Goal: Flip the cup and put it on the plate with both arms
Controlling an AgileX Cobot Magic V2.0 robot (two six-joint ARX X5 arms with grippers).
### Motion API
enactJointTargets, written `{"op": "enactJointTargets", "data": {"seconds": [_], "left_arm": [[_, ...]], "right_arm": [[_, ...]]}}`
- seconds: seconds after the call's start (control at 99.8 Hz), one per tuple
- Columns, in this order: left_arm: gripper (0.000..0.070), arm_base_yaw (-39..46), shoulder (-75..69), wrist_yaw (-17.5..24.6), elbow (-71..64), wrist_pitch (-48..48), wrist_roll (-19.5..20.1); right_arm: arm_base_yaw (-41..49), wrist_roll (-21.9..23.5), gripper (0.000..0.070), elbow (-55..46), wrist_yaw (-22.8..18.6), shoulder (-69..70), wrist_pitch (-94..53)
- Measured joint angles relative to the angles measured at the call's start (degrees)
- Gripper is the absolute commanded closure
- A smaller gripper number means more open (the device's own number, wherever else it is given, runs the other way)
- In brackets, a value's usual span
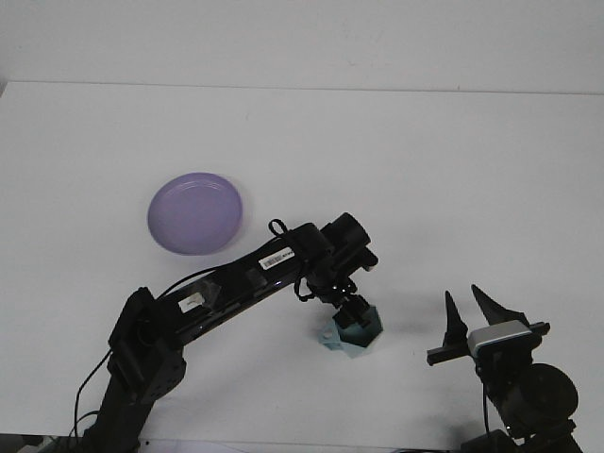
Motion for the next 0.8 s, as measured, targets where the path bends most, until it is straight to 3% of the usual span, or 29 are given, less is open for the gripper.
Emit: {"op": "enactJointTargets", "data": {"seconds": [0.02,0.26,0.421,0.691,0.801], "left_arm": [[0.0700,-0.1,0.0,0.0,0.0,0.1,0.0],[0.0688,-0.3,0.0,-0.2,0.2,0.0,0.2],[0.0688,0.8,0.4,-2.2,3.5,-5.1,0.7],[0.0688,9.1,0.1,-3.4,14.6,-13.8,1.9],[0.0688,13.7,-1.4,-6.8,14.7,-15.4,1.9]], "right_arm": [[0.0,0.0,0.0408,0.0,0.0,0.0,0.0],[0.0,0.0,0.0408,0.0,0.0,0.0,0.0],[0.0,0.0,0.0408,0.0,0.0,0.0,0.0],[0.0,0.0,0.0408,0.0,0.0,0.0,0.0],[0.0,0.0,0.0408,0.0,0.0,0.0,0.0]]}}
